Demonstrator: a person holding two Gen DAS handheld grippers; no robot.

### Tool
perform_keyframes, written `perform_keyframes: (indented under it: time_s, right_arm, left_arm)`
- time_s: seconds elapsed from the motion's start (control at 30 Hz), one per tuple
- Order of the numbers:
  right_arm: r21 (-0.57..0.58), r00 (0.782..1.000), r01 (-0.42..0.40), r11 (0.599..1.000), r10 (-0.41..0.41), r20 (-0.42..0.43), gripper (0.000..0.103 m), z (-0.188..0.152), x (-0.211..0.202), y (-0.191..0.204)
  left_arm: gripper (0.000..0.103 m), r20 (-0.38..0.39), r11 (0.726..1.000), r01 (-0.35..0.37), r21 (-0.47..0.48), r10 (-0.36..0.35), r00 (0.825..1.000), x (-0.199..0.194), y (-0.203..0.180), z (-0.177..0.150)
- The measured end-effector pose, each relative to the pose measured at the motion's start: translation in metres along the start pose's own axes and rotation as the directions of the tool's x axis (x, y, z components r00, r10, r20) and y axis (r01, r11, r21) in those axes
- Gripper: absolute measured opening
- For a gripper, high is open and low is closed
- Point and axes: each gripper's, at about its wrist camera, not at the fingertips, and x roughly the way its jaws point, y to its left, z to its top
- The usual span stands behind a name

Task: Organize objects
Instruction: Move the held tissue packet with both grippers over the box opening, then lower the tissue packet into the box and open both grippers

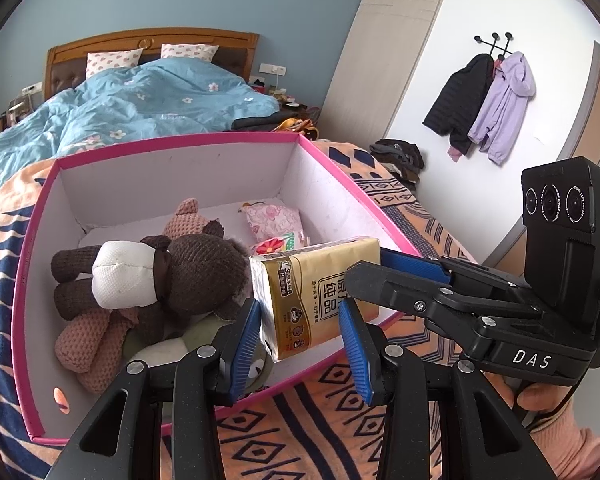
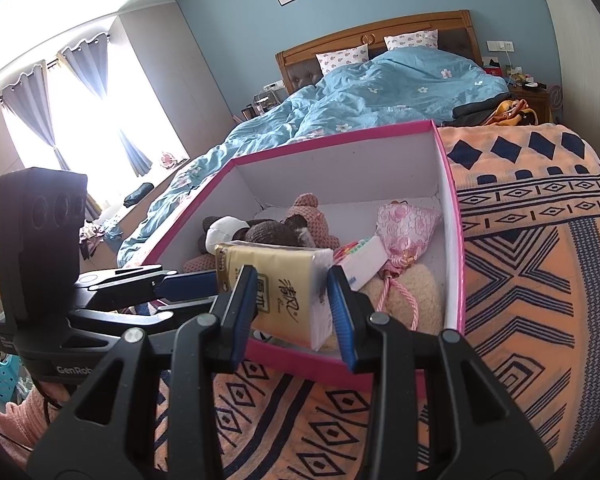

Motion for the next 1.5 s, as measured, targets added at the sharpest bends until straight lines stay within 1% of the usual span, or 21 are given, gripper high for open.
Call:
perform_keyframes:
  time_s: [0.63, 1.13, 1.3, 1.5]
  right_arm:
    - [-0.009, 1.0, 0.008, 1.0, -0.008, -0.028, 0.039, -0.001, 0.012, 0.001]
    - [-0.019, 0.999, 0.016, 1.0, -0.017, -0.043, 0.039, 0.001, 0.019, 0.002]
    - [-0.052, 0.997, 0.053, 0.997, -0.056, -0.051, 0.039, 0.0, 0.023, 0.005]
    - [-0.069, 0.995, 0.08, 0.994, -0.084, -0.057, 0.039, -0.001, 0.028, 0.004]
  left_arm:
    - [0.04, -0.032, 1.0, -0.017, -0.02, 0.016, 0.999, 0.007, 0.006, -0.001]
    - [0.04, -0.036, 0.999, -0.026, -0.03, 0.025, 0.999, 0.009, 0.01, -0.002]
    - [0.04, -0.038, 0.999, -0.031, -0.037, 0.029, 0.999, 0.009, 0.012, -0.002]
    - [0.04, -0.033, 0.998, -0.042, -0.036, 0.041, 0.999, 0.008, 0.013, -0.003]
